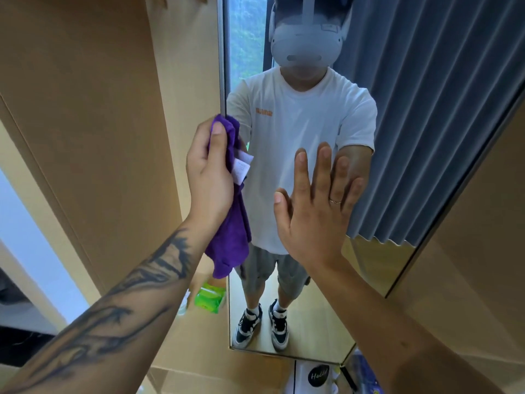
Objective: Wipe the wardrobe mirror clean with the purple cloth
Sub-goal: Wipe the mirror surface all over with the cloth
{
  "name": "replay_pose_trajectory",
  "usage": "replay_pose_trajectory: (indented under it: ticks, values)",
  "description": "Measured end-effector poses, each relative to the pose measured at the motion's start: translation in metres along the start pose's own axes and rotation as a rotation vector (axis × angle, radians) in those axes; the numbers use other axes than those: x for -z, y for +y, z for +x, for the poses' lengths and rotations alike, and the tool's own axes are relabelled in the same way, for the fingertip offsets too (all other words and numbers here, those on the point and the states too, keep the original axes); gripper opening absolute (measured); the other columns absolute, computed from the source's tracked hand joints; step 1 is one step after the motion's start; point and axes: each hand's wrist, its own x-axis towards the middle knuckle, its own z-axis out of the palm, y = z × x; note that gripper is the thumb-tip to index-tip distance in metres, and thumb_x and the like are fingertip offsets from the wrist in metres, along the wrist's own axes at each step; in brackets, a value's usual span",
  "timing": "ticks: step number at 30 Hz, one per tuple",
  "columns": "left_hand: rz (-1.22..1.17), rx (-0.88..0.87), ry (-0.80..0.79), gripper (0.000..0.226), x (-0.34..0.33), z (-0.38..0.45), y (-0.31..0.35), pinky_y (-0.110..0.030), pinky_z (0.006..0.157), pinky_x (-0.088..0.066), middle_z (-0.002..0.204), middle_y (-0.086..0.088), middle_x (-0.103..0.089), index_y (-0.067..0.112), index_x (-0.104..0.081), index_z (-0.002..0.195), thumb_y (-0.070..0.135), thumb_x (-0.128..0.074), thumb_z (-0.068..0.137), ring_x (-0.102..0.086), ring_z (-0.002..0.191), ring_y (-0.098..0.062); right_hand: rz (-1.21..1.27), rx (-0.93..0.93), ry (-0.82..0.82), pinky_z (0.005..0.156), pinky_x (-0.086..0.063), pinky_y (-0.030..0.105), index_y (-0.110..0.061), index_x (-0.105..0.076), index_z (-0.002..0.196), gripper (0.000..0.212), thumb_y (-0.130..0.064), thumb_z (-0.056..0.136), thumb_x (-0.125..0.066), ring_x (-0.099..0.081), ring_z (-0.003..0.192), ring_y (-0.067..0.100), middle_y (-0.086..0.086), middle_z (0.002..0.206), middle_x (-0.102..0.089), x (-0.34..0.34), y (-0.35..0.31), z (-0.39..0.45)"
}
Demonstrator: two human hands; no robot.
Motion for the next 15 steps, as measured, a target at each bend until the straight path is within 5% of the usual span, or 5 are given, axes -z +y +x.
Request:
replay_pose_trajectory:
  ticks: [4,7,10,15]
  values:
    - [-0.003,0.041,0.004,0.030,0.006,-0.025,-0.018,-0.040,0.072,-0.046,0.086,-0.035,-0.060,0.016,-0.061,0.099,0.038,-0.044,0.111,-0.058,0.073,-0.030,-0.005,-0.004,-0.002,0.126,-0.001,0.060,-0.024,-0.016,0.166,0.074,-0.053,0.105,-0.045,-0.004,0.160,0.035,0.009,0.173,-0.014,0.001,-0.001,0.000]
    - [0.040,0.123,-0.012,0.032,0.018,-0.053,-0.044,-0.031,0.063,-0.048,0.073,-0.019,-0.066,0.020,-0.061,0.096,0.041,-0.042,0.111,-0.060,0.064,-0.024,-0.009,-0.001,-0.002,0.126,-0.001,0.060,-0.022,-0.020,0.165,0.072,-0.052,0.105,-0.045,-0.014,0.158,0.040,0.013,0.171,-0.020,0.004,-0.002,0.001]
    - [0.092,0.192,-0.038,0.035,0.032,-0.086,-0.070,-0.025,0.071,-0.052,0.077,-0.002,-0.071,0.019,-0.064,0.102,0.041,-0.039,0.112,-0.064,0.071,-0.021,-0.013,0.000,-0.001,0.126,-0.001,0.059,-0.022,-0.020,0.165,0.071,-0.051,0.105,-0.045,-0.016,0.157,0.040,0.014,0.170,-0.022,0.005,-0.003,0.001]
    - [0.027,0.287,-0.067,0.036,0.039,-0.093,-0.070,-0.030,0.077,-0.053,0.081,-0.006,-0.073,0.012,-0.067,0.113,0.037,-0.041,0.109,-0.067,0.079,-0.024,-0.010,0.003,-0.003,0.126,-0.004,0.061,-0.023,-0.018,0.165,0.073,-0.052,0.105,-0.046,-0.016,0.157,0.040,0.013,0.171,-0.021,0.005,-0.003,0.002]
